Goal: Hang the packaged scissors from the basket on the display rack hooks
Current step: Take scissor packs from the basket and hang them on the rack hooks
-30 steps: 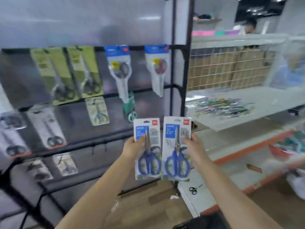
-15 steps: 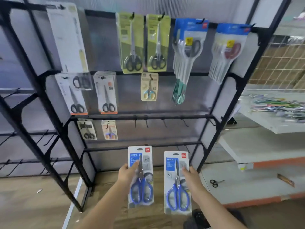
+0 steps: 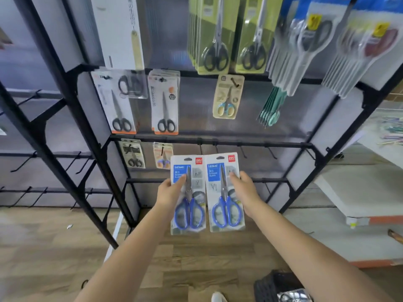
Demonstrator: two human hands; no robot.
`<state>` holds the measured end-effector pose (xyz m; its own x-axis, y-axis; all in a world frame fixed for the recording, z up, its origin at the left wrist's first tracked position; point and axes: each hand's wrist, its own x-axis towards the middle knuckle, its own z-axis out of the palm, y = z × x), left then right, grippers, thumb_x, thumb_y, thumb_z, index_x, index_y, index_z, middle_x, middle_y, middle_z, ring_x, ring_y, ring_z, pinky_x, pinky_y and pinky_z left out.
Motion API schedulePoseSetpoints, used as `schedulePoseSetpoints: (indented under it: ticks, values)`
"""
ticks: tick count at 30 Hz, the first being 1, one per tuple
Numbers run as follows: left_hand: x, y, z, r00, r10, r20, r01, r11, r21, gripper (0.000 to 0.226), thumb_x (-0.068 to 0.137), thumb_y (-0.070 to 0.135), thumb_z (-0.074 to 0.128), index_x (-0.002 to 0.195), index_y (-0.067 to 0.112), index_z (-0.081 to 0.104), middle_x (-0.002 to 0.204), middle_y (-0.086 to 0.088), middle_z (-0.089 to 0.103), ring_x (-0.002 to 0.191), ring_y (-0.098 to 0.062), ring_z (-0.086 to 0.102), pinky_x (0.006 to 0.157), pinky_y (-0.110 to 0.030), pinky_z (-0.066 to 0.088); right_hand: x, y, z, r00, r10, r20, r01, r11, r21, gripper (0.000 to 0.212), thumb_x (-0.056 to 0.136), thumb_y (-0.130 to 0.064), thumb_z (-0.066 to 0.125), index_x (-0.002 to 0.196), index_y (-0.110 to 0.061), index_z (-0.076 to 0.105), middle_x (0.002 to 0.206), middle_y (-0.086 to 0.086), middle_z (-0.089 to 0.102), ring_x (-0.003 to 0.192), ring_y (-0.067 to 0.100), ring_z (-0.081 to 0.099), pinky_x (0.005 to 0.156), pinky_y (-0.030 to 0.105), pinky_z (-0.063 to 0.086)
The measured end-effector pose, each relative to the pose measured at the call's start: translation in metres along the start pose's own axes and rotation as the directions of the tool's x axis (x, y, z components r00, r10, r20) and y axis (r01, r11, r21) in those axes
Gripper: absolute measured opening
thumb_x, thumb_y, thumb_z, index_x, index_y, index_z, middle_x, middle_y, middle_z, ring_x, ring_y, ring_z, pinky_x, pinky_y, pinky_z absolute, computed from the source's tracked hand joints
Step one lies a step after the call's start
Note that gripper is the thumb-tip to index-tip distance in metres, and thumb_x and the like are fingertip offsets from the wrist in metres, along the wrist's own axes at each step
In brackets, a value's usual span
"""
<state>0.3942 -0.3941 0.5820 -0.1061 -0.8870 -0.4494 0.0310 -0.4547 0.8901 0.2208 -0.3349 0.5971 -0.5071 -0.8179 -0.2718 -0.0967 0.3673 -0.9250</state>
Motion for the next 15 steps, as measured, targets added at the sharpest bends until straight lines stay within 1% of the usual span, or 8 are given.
schedulePoseSetpoints:
  ticks: [3,5,6,7,10,12,13,15]
  values:
    - [0.02,-0.006,-0.004,0.999,0.019,-0.039,-0.019,1.0,-0.011,0.014,0.09,0.03,0.062,0.094,0.017,0.063,0.092,-0.001,0.069,0.085,-0.019,0.065,0.078,-0.035,0.052,0.029,0.006,0.013,1.0,-0.018,0.017,0.018,0.999,-0.035,0.026,0.1,-0.029,0.039,0.106,-0.008,0.053,0.101,0.003,0.063,0.087,0.014,0.06,0.063,0.026,0.044]
    - [0.032,-0.016,-0.005,0.997,0.016,-0.074,-0.018,1.0,-0.019,0.012,0.09,0.028,0.062,0.091,0.016,0.062,0.088,0.0,0.068,0.08,-0.018,0.065,0.071,-0.032,0.051,0.047,0.02,0.025,1.0,0.001,0.028,0.0,1.0,-0.024,0.024,0.1,-0.031,0.039,0.105,-0.011,0.052,0.101,0.004,0.065,0.087,0.014,0.062,0.067,0.03,0.049]
    - [0.04,-0.022,-0.006,0.996,0.015,-0.093,-0.017,1.0,-0.024,0.012,0.09,0.028,0.062,0.091,0.016,0.062,0.087,0.0,0.067,0.078,-0.017,0.064,0.066,-0.03,0.05,0.058,0.029,0.03,1.0,0.008,0.027,-0.007,1.0,-0.028,0.024,0.1,-0.031,0.039,0.104,-0.012,0.052,0.102,0.005,0.065,0.089,0.016,0.063,0.071,0.033,0.051]
    - [0.048,-0.029,-0.007,0.994,0.008,-0.112,-0.011,1.0,-0.028,0.012,0.09,0.027,0.062,0.09,0.016,0.061,0.086,0.0,0.067,0.076,-0.016,0.063,0.065,-0.029,0.049,0.068,0.038,0.036,0.999,0.017,0.03,-0.016,0.999,-0.044,0.024,0.1,-0.032,0.038,0.104,-0.012,0.052,0.102,0.006,0.064,0.091,0.019,0.063,0.075,0.035,0.051]
    - [0.071,-0.051,-0.012,0.99,-0.024,-0.142,0.022,1.0,-0.014,0.013,0.088,0.028,0.064,0.086,0.015,0.062,0.085,-0.003,0.068,0.076,-0.019,0.063,0.071,-0.034,0.051,0.098,0.063,0.054,0.999,0.028,0.034,-0.025,0.997,-0.078,0.024,0.1,-0.031,0.037,0.101,-0.011,0.05,0.101,0.009,0.064,0.094,0.026,0.063,0.078,0.04,0.051]
    - [0.088,-0.065,-0.014,0.99,-0.017,-0.138,0.018,1.0,0.009,0.014,0.088,0.027,0.065,0.085,0.013,0.063,0.083,-0.005,0.068,0.074,-0.021,0.063,0.076,-0.036,0.051,0.121,0.078,0.069,0.999,0.039,0.024,-0.037,0.997,-0.07,0.023,0.1,-0.031,0.037,0.097,-0.011,0.048,0.097,0.01,0.063,0.09,0.026,0.063,0.078,0.042,0.051]
    - [0.096,-0.072,-0.015,0.99,-0.011,-0.141,0.014,1.0,0.017,0.013,0.088,0.026,0.065,0.085,0.013,0.063,0.083,-0.005,0.069,0.074,-0.021,0.063,0.076,-0.035,0.051,0.132,0.085,0.077,0.999,0.033,0.008,-0.033,0.996,-0.079,0.022,0.1,-0.029,0.037,0.093,-0.011,0.047,0.092,0.008,0.061,0.084,0.023,0.06,0.075,0.04,0.048]
    - [0.112,-0.084,-0.016,0.988,0.002,-0.157,0.0,1.0,0.011,0.012,0.087,0.025,0.065,0.085,0.014,0.064,0.084,-0.002,0.069,0.078,-0.019,0.064,0.073,-0.033,0.051,0.156,0.092,0.091,1.0,-0.019,-0.025,0.016,0.993,-0.114,0.022,0.1,-0.025,0.038,0.084,-0.011,0.043,0.078,0.004,0.05,0.071,0.017,0.048,0.069,0.033,0.038]
